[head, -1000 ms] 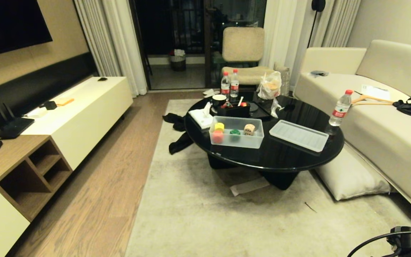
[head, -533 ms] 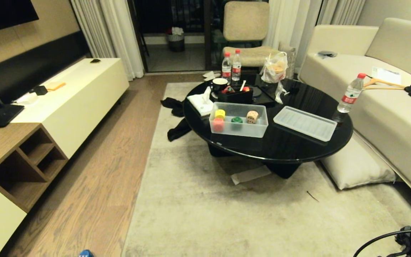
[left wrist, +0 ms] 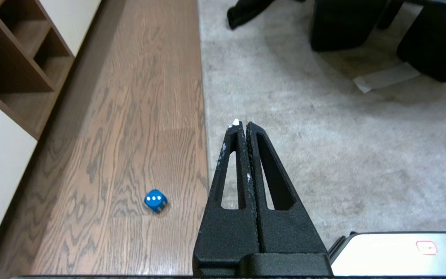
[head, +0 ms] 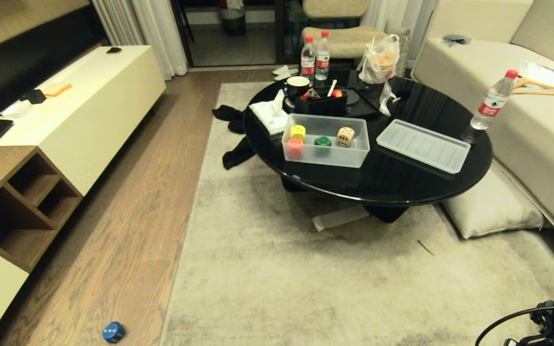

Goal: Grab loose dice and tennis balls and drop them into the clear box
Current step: Find toys out of the box

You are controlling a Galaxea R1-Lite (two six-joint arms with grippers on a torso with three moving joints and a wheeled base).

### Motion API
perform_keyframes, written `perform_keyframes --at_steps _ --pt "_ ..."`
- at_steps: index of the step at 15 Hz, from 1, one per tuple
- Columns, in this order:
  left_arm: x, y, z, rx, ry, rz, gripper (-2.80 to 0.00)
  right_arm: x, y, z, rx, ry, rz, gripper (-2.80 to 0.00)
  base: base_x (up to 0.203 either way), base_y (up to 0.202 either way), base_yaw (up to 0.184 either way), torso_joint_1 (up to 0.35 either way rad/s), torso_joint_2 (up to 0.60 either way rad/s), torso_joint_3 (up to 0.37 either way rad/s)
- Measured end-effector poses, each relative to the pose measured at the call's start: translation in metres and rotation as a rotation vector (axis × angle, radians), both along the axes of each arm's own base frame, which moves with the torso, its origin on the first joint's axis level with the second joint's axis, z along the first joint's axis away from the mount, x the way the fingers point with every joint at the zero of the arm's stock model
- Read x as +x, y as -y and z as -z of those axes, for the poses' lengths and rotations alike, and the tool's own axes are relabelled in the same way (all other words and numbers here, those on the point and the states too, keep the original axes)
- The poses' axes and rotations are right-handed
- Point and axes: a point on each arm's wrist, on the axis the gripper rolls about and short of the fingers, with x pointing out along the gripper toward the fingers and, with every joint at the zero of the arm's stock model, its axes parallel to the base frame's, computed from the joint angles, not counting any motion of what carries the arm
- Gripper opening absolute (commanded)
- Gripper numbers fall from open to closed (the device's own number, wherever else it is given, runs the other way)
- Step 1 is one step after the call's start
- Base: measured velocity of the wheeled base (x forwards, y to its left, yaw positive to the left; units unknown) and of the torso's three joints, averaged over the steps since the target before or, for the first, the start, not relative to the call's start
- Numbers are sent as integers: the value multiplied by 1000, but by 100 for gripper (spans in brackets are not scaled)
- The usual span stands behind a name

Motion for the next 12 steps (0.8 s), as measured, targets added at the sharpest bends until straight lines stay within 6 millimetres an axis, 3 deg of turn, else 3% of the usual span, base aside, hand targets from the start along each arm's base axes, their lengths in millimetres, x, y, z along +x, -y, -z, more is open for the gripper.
perform_keyframes --at_steps 12 --pt "0 0 0 1 0 -2 -280 7 27 5 111 -6 -92 -280 0 0 0 4 4 -201"
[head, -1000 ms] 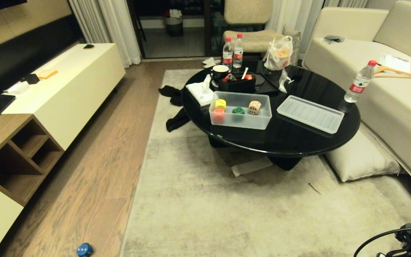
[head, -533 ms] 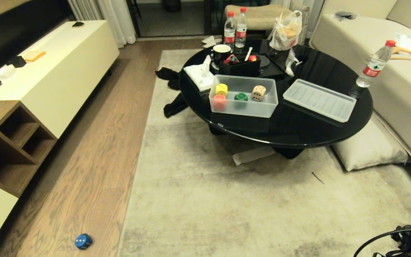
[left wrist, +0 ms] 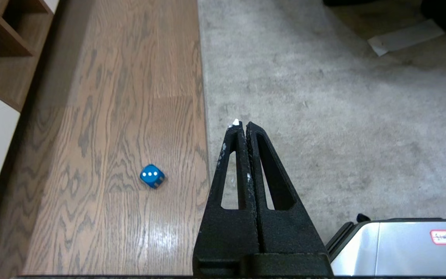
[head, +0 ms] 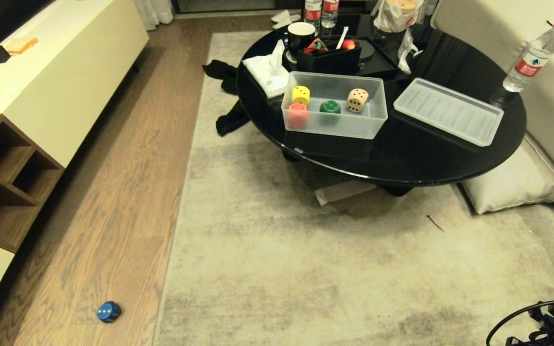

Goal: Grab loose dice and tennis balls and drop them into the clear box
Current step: Find toys out of the box

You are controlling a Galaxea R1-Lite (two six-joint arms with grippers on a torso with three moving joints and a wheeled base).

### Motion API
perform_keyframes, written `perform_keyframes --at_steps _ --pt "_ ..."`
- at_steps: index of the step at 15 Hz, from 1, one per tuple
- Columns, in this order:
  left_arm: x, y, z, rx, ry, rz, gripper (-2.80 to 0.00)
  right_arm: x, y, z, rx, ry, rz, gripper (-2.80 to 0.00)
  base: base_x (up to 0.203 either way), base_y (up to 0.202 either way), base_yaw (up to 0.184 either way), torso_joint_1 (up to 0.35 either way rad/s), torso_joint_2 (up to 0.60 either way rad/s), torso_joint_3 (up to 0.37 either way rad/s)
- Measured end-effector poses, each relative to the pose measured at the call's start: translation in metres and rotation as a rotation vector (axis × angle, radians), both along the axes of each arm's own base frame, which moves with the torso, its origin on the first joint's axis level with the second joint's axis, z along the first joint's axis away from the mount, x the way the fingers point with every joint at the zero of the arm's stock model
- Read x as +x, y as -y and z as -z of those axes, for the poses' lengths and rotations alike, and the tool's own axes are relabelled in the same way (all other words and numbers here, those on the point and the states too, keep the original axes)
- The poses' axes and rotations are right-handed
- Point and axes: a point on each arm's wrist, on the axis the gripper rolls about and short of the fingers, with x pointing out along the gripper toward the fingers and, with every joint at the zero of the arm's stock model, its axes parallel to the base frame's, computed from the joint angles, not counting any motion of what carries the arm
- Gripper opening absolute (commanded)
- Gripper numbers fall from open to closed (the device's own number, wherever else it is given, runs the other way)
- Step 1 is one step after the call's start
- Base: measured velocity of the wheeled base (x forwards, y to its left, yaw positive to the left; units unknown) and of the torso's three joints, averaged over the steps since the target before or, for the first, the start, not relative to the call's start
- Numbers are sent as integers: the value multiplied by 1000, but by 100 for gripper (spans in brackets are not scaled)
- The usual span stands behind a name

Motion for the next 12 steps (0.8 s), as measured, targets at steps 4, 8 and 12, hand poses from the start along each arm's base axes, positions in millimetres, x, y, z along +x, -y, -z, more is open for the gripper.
perform_keyframes --at_steps 4,8,12 --pt "0 0 0 0 0 -1 -280 9 7 -6 46 -5 -13 -280 0 0 0 2 3 -197" --pt "0 0 0 0 0 -1 -280 15 10 -9 49 22 -30 -280 0 0 0 3 4 -202" --pt "0 0 0 0 0 -1 -280 19 9 -6 58 22 -51 -280 0 0 0 1 1 -196"
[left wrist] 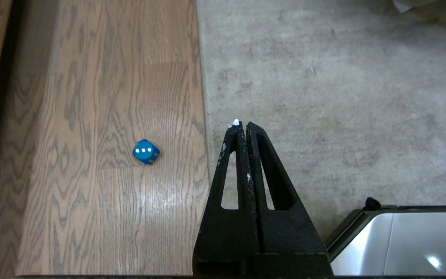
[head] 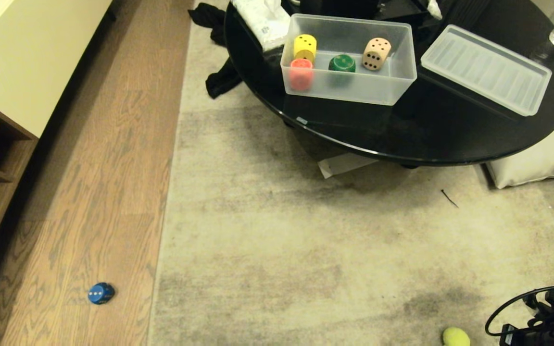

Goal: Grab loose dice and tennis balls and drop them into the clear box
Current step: Find toys out of the box, then pick up the ball on the floor

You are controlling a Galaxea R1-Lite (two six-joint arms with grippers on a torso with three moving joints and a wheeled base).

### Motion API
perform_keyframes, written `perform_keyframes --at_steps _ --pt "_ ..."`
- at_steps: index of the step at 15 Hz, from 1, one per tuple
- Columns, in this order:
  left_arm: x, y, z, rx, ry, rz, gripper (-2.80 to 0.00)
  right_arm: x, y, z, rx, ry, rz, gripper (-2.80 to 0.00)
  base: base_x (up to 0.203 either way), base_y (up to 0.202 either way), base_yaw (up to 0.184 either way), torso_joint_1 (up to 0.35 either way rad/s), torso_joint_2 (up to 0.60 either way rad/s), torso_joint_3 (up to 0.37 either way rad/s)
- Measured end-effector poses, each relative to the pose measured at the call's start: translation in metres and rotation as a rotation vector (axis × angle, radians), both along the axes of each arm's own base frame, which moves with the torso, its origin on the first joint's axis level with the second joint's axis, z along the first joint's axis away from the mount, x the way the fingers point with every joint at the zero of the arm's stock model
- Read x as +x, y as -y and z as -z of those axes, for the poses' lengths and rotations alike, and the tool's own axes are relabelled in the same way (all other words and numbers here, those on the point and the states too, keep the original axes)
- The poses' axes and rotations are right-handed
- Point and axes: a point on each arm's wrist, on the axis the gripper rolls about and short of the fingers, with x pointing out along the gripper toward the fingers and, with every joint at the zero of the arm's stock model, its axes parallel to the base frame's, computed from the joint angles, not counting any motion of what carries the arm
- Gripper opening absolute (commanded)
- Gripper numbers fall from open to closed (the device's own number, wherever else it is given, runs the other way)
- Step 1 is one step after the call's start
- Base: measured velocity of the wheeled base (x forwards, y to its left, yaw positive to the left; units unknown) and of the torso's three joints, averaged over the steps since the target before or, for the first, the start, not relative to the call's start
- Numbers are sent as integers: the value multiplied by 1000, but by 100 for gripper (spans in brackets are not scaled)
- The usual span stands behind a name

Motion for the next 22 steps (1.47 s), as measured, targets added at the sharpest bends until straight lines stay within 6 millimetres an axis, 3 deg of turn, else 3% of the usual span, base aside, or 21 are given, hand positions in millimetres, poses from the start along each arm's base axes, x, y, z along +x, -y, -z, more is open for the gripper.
perform_keyframes --at_steps 15,16,22 --pt "0 0 0 0 0 0 -280 1 -2 -8 48 69 -29 -280 0 0 0 3 3 -203" --pt "0 0 0 0 0 0 -280 2 -2 -9 46 71 -29 0 0 0 0 2 -2 -190" --pt "0 0 0 1 1 0 -280 3 -1 -15 58 107 -44 0 0 0 0 4 2 -67"
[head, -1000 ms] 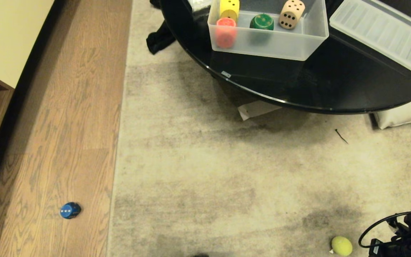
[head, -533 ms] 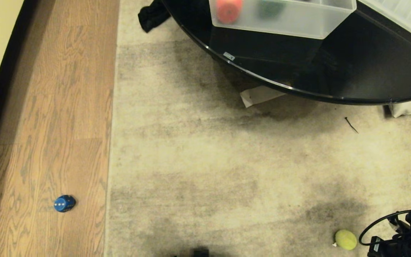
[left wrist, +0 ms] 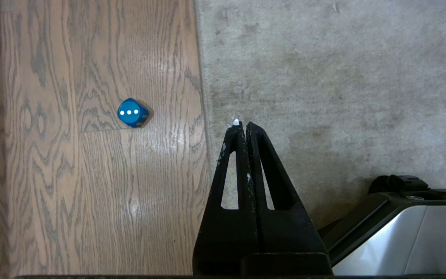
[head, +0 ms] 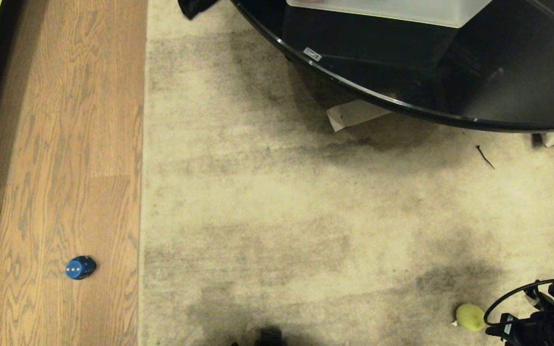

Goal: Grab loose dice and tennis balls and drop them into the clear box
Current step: Pick up the ball on the floor

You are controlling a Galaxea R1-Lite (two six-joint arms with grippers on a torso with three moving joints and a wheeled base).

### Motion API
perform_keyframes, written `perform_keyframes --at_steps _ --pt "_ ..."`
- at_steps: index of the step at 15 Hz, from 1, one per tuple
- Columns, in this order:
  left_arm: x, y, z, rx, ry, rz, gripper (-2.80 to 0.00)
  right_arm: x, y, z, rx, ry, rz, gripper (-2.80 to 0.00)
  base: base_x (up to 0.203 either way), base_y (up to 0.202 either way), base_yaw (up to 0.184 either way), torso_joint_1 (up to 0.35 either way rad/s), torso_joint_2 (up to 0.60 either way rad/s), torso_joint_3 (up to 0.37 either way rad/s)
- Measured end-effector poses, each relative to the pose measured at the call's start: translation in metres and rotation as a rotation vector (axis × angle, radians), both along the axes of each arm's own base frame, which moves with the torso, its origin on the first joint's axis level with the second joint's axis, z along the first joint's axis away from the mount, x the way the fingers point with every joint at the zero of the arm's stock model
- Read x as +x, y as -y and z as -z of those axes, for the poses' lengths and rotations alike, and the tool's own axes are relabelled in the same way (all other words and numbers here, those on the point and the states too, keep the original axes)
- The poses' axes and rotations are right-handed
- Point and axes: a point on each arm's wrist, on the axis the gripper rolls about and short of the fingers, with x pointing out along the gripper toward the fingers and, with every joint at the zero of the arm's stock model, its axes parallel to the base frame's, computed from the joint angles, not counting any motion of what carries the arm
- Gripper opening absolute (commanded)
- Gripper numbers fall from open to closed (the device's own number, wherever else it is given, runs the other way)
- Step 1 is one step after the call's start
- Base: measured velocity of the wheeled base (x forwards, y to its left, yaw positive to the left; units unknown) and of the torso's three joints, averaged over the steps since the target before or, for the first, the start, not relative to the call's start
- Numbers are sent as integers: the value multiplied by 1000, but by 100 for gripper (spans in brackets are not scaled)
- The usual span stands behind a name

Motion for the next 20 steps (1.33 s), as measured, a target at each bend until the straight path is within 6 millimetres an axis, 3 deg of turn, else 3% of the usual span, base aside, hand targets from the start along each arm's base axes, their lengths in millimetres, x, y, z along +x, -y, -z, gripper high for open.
perform_keyframes --at_steps 7,16,20 --pt "0 0 0 0 0 0 -280 2 0 0 22 54 -68 0 0 0 0 0 0 0" --pt "0 0 0 3 0 1 -280 24 18 9 -26 161 -101 0 0 0 0 0 0 0" --pt "0 0 0 3 -1 1 -280 30 21 11 28 179 -123 0 0 0 0 0 0 0"
